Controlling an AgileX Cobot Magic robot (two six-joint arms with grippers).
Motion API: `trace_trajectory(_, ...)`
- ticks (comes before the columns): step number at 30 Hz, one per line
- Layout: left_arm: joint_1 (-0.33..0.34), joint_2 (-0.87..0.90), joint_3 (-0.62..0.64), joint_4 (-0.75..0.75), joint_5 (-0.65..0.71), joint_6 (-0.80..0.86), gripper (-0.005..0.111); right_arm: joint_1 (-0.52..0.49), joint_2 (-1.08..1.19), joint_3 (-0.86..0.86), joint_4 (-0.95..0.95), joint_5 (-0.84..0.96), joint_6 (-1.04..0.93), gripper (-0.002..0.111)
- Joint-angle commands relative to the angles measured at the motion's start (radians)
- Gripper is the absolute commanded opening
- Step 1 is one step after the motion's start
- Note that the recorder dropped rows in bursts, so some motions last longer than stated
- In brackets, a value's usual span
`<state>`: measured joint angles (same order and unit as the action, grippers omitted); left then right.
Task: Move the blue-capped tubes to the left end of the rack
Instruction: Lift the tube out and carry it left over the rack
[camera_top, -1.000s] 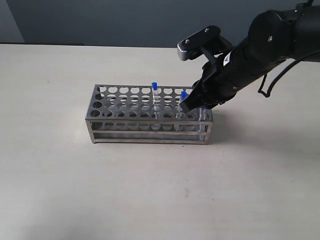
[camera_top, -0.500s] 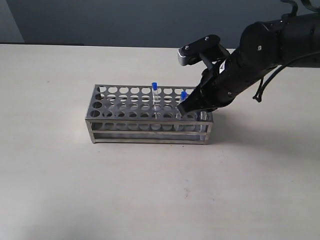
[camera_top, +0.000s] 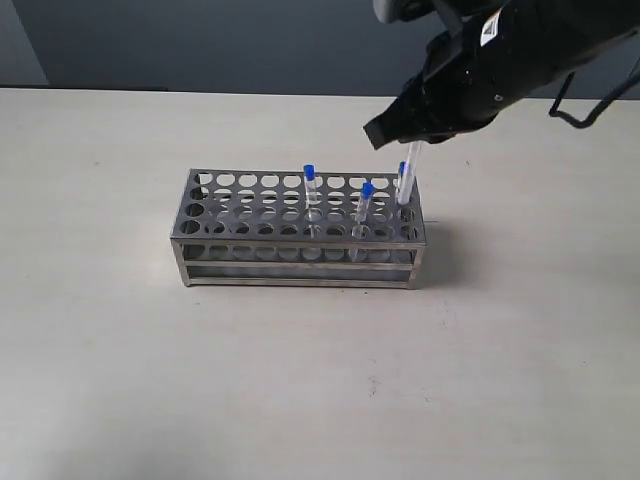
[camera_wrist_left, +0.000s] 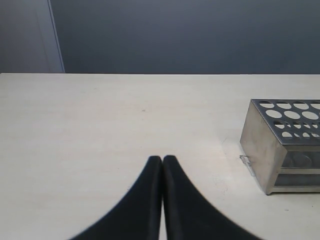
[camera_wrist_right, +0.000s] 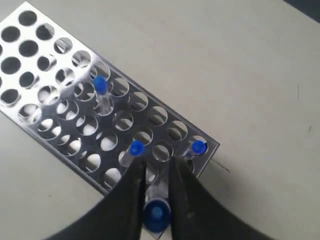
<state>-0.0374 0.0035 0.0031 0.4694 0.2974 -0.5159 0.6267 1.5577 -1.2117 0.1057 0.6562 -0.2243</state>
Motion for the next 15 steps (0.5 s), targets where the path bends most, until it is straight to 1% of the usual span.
trace_trajectory(1, -0.006, -0.004, -0.003, -0.001, -0.007, -0.001, 0.001, 0.021, -0.014, -0.059, 0.057, 0.028, -0.015, -0.001)
trace_trajectory(6, -0.006, -0.004, -0.003, -0.001, -0.007, -0.001, 0.001, 0.094, 0.029, -0.142, 0.060, -0.008, -0.060, -0.001)
trace_trajectory(11, -0.006, -0.004, -0.003, -0.001, -0.007, -0.001, 0.001, 0.164, 0.175, -0.302, 0.061, 0.021, -0.093, -0.001)
trace_trajectory(12, -0.006, -0.004, -0.003, -0.001, -0.007, -0.001, 0.001, 0.186, 0.246, -0.381, 0.061, 0.043, -0.121, -0.001)
trace_trajectory(13, -0.006, -0.004, -0.003, -0.001, -0.007, -0.001, 0.001, 0.194, 0.275, -0.414, 0.061, 0.053, -0.130, -0.001)
trace_trajectory(14, -0.006, -0.004, -0.003, -0.001, -0.005, -0.001, 0.001, 0.206, 0.347, -0.501, 0.064, 0.075, -0.145, -0.001)
trace_trajectory(15, -0.006, -0.004, -0.003, -0.001, -0.005, -0.001, 0.001, 0.211, 0.377, -0.535, 0.064, 0.086, -0.146, -0.001)
